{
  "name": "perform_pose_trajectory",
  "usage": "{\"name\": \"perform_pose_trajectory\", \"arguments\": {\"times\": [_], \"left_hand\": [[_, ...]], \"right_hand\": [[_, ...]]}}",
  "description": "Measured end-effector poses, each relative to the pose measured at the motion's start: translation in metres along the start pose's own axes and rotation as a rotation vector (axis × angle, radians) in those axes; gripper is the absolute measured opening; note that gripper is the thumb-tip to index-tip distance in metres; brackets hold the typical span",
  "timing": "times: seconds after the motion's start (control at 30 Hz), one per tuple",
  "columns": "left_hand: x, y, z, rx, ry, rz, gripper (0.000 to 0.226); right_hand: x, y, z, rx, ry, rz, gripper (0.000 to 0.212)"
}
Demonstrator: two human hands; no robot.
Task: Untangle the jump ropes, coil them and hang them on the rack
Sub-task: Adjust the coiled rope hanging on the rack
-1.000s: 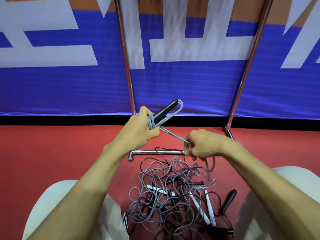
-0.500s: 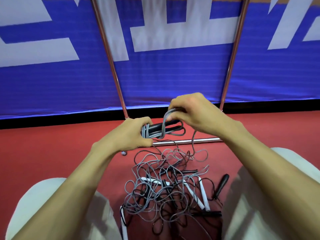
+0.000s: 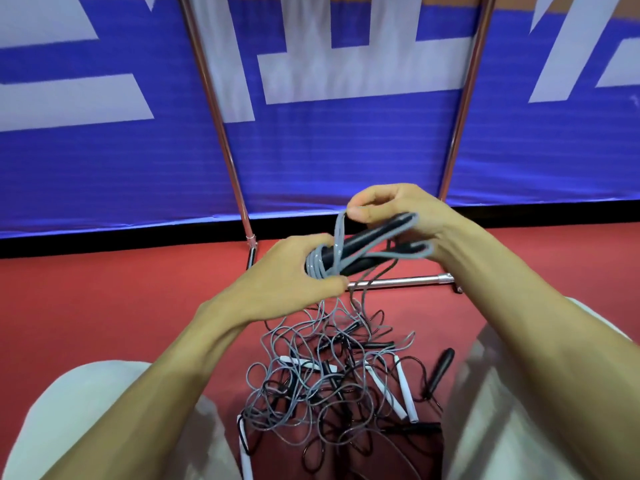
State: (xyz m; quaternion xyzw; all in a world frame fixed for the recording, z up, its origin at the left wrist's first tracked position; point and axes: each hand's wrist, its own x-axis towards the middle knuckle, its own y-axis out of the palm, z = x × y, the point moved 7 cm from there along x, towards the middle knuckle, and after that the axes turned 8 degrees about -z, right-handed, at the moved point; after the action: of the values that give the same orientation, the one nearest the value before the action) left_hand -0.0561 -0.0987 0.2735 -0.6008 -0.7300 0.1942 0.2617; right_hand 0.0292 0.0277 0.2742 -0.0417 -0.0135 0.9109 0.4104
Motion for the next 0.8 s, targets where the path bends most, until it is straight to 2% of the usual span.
{"name": "perform_pose_trajectory", "arguments": {"times": [0.1,0.17,0.3,0.37,0.43,0.6,0.73,0.8], "left_hand": [[0.0,-0.013,-0.004,-0.249,-0.035,-0.042,0.016],[0.001,-0.023,0.001,-0.351,-0.098,-0.115,0.02],[0.003,-0.035,0.011,-0.382,-0.165,-0.288,0.056],[0.005,-0.04,0.012,-0.336,-0.119,-0.329,0.063],[0.007,-0.044,0.017,-0.27,-0.1,-0.346,0.05],[0.007,-0.049,0.027,-0.064,-0.105,-0.387,0.017],[0.008,-0.058,0.033,0.139,-0.132,-0.408,0.017],[0.009,-0.062,0.04,0.249,-0.157,-0.395,0.022]], "right_hand": [[0.003,0.007,-0.003,0.029,-0.057,0.018,0.006],[0.004,0.011,-0.003,-0.134,-0.137,-0.042,0.011],[0.0,0.026,-0.001,-0.513,-0.263,-0.078,0.031],[-0.004,0.038,-0.004,-0.661,-0.308,0.0,0.034],[-0.007,0.048,-0.013,-0.75,-0.311,0.105,0.032],[-0.008,0.048,-0.039,-0.93,-0.122,0.304,0.027],[-0.01,0.039,-0.042,-1.139,-0.097,0.324,0.028],[-0.016,0.043,-0.038,-1.143,-0.141,0.354,0.024]]}}
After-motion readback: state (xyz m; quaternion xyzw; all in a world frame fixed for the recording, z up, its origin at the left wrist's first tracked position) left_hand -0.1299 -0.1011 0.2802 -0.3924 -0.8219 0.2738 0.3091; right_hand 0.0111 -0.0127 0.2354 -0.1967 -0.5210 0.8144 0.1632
